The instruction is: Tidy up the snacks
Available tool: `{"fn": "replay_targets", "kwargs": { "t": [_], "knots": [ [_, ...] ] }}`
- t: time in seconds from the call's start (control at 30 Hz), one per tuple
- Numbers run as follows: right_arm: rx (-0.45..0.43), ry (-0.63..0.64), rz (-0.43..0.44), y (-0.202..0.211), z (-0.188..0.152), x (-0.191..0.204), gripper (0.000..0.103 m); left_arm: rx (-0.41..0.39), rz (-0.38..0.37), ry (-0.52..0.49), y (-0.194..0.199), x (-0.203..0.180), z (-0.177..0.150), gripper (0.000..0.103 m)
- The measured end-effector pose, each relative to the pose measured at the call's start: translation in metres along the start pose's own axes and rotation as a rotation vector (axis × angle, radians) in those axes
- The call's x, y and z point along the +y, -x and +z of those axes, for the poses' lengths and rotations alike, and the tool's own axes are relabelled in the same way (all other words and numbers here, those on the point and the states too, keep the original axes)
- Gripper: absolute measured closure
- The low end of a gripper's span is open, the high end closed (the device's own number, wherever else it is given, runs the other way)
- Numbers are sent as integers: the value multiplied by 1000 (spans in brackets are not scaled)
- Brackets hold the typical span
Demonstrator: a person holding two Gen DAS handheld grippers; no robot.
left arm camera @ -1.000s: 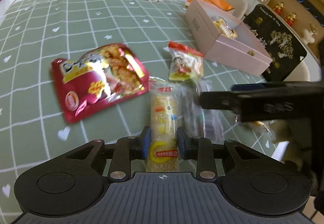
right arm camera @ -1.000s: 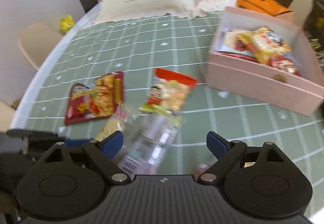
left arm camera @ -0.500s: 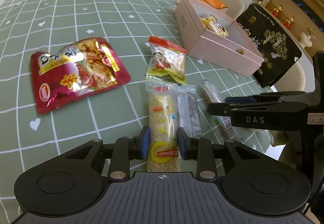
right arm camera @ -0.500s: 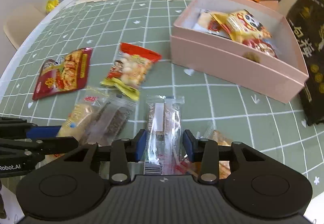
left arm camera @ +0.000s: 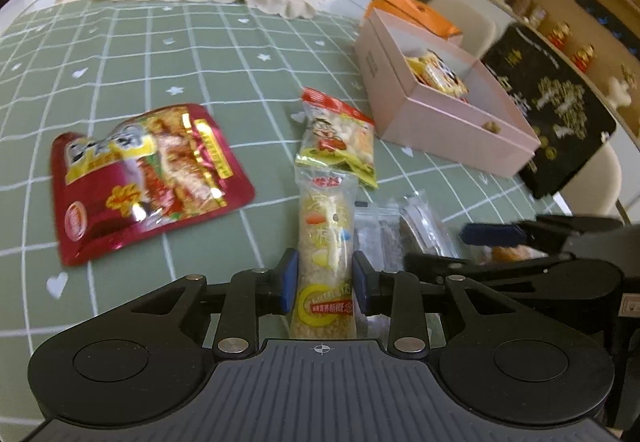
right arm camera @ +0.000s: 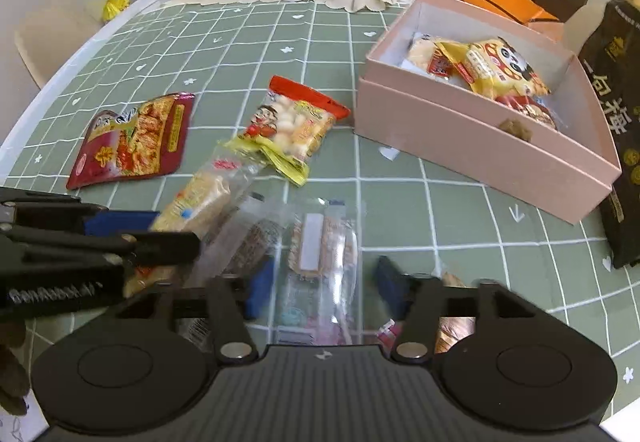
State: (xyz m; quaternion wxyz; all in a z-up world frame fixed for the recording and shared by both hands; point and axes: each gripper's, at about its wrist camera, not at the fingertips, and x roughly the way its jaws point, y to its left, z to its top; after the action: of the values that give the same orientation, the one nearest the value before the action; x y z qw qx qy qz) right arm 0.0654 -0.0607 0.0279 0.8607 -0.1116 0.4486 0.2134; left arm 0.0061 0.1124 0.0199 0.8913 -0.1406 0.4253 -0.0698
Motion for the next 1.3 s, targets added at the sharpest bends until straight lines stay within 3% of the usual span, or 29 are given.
{"fn": "replay_targets", "kwargs": {
  "t": [0.17,0.27,0.43,0.57,0.7,0.83,0.9,1.03,1.2,1.3],
  "knots": [
    [-93,-59,29,11,-12,-9,32,-72,46,38,27,7,-9,65],
    [-166,-89,-6,23,-15,-9,32,-94,102,52,53,19,-12,66],
    [-219,-166,-26,49,-23,-2,32,-113,155,33,102,52,-18,66],
    [-239,-219,-43,82,-53,18,31,-107,164,45,149,81,-29,66],
    [-212,-299,-140,102,-88,35,31,-28,104,89,187,93,-49,66],
    [-170,-382,-164,129,-114,42,31,29,13,44,206,78,-80,66],
    [-176,-371,-216,147,-124,47,31,76,-53,36,207,68,-94,66],
    [-193,-398,-353,189,-152,36,30,87,-176,-48,198,27,-108,66],
    [-177,-502,-558,229,-180,1,30,64,-285,-124,173,-29,-102,66],
    [-184,-513,-608,241,-187,-23,23,59,-382,-126,157,-53,-91,66]
  ]
}}
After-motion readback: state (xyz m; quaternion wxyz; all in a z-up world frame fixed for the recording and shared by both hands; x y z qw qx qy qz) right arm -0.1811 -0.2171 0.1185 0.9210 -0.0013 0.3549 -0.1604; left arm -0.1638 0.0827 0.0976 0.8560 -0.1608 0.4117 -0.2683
